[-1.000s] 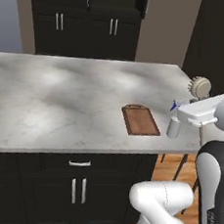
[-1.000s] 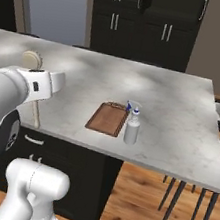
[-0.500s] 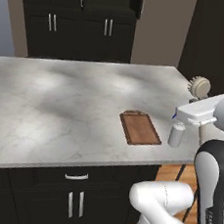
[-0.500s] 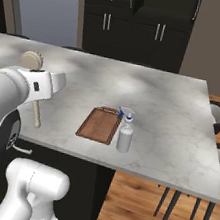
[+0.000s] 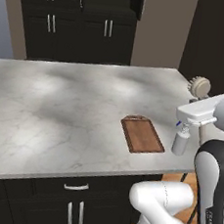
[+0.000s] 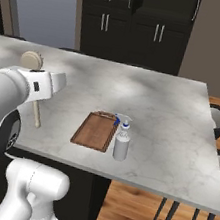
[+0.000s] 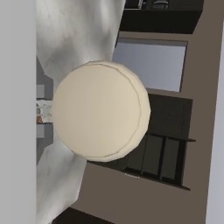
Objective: Grab the spray bottle from the cabinet, then place it next to the cutting board for sanitizing. Then grab the dish brush from the countertop next to the sink and place it next to the cutting board.
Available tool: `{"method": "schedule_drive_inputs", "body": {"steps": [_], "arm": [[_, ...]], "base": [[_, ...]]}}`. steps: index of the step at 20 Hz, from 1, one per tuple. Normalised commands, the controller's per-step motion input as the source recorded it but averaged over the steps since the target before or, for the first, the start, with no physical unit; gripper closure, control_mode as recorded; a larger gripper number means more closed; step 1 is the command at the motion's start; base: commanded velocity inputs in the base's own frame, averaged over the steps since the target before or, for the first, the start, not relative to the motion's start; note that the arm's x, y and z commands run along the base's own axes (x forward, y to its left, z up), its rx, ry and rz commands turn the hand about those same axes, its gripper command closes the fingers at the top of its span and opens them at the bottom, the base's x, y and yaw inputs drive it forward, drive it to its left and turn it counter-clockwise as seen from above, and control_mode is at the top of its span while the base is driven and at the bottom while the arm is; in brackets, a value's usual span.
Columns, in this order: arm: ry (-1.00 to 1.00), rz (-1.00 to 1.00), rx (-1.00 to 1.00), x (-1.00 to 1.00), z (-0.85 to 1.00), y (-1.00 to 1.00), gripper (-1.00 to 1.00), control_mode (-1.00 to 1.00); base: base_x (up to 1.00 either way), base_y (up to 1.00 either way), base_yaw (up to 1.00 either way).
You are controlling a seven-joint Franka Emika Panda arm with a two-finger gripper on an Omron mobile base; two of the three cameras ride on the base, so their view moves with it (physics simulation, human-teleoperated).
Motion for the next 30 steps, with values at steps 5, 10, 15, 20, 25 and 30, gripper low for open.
{"method": "schedule_drive_inputs", "body": {"steps": [5,10,15,20,25,30], "arm": [[0.04,0.0,0.0,0.61,0.0,0.43,1.0,-1.0],[0.34,-0.01,-0.05,1.0,-0.24,0.55,1.0,-1.0],[0.53,0.0,-0.12,0.99,-0.56,0.1,1.0,-1.0],[0.44,0.0,-0.07,0.86,-0.77,0.03,1.0,-1.0],[0.35,0.0,0.0,0.66,-0.87,0.0,1.0,-1.0],[0.15,0.0,0.0,0.58,-0.63,0.0,1.0,-1.0]], "base": [[0.0,0.0,0.0],[0.0,0.0,0.0],[0.0,0.0,0.0],[0.0,0.0,0.0],[0.0,0.0,0.0],[0.0,0.0,0.0]]}}
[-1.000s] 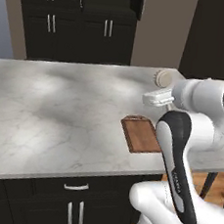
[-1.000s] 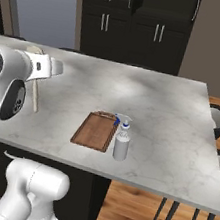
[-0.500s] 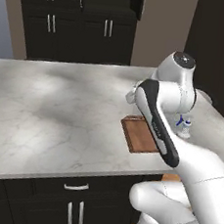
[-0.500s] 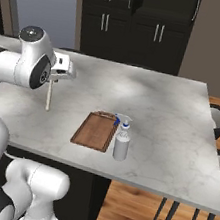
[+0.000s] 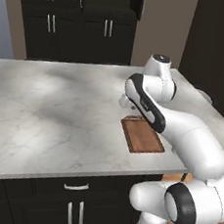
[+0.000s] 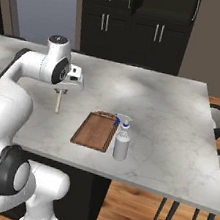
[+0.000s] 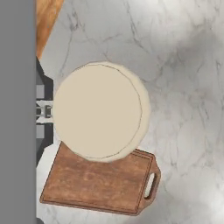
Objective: Grab the spray bottle from the cabinet, then place it next to the cutting board for sanitizing. Then grab the dish brush from the countertop next to the sink and place it next to the cutting board.
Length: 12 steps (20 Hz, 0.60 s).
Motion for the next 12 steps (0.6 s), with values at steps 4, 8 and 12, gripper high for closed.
{"method": "schedule_drive_inputs", "body": {"steps": [4,8,12], "arm": [[0.25,-0.01,0.0,0.74,-0.78,0.01,1.0,-1.0],[0.19,-0.03,0.0,0.57,-0.68,0.02,1.0,-1.0],[0.11,-0.03,0.0,0.27,-0.59,0.03,1.0,-1.0]], "base": [[0.0,0.0,0.0],[0.0,0.0,0.0],[0.0,0.0,0.0]]}}
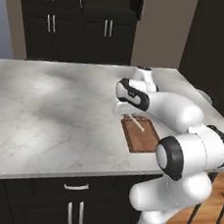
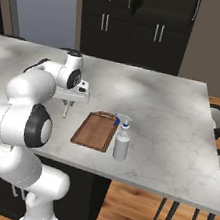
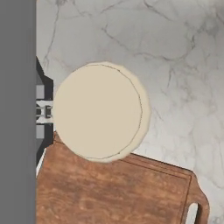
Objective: Grab the spray bottle from the cabinet, then place it next to the cutting board for sanitizing. Then grab the dish brush from the countertop next to the sink and place it next to the cutting board.
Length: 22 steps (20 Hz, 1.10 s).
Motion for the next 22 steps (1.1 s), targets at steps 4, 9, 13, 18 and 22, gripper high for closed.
{"method": "schedule_drive_inputs", "body": {"steps": [4,9,13,18,22], "arm": [[0.04,0.0,0.0,0.0,-0.54,0.0,1.0,-1.0],[0.03,0.0,0.0,0.0,-0.64,0.0,1.0,-1.0],[0.01,-0.02,0.0,0.08,-0.62,0.16,1.0,-1.0],[-0.02,-0.02,0.0,0.15,-0.56,0.05,1.0,-1.0],[0.0,-0.03,0.0,0.17,-0.52,0.0,1.0,-1.0]], "base": [[0.0,0.0,0.0],[0.0,0.0,0.0],[0.0,0.0,0.0],[0.0,0.0,0.0],[0.0,0.0,0.0]]}}
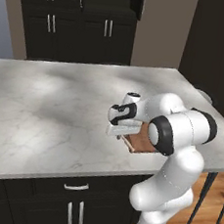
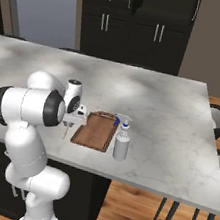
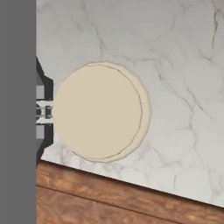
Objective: Grab the spray bottle from the cabinet, then place it next to the cutting board for sanitizing. Then grab the dish brush from the countertop next to the sink and place it next to the cutting board.
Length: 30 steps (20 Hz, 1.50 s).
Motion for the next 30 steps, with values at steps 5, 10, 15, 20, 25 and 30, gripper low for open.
{"method": "schedule_drive_inputs", "body": {"steps": [5,10,15,20,25,30], "arm": [[0.0,-0.04,0.0,0.18,-0.51,0.07,1.0,-1.0],[0.0,0.0,0.0,0.19,-0.41,0.01,1.0,-1.0],[0.0,0.0,0.0,0.28,-0.36,0.14,-1.0,-1.0],[-0.01,-0.09,0.0,-0.04,0.17,0.07,-1.0,-1.0],[-0.06,-0.1,0.01,-0.35,0.91,0.0,-1.0,-1.0],[-0.24,-0.01,0.01,-0.66,1.0,0.0,-1.0,-1.0]], "base": [[0.0,0.0,0.0],[0.0,0.0,0.0],[0.0,0.0,0.0],[0.0,0.0,0.0],[0.0,0.0,0.0],[0.0,0.0,0.0]]}}
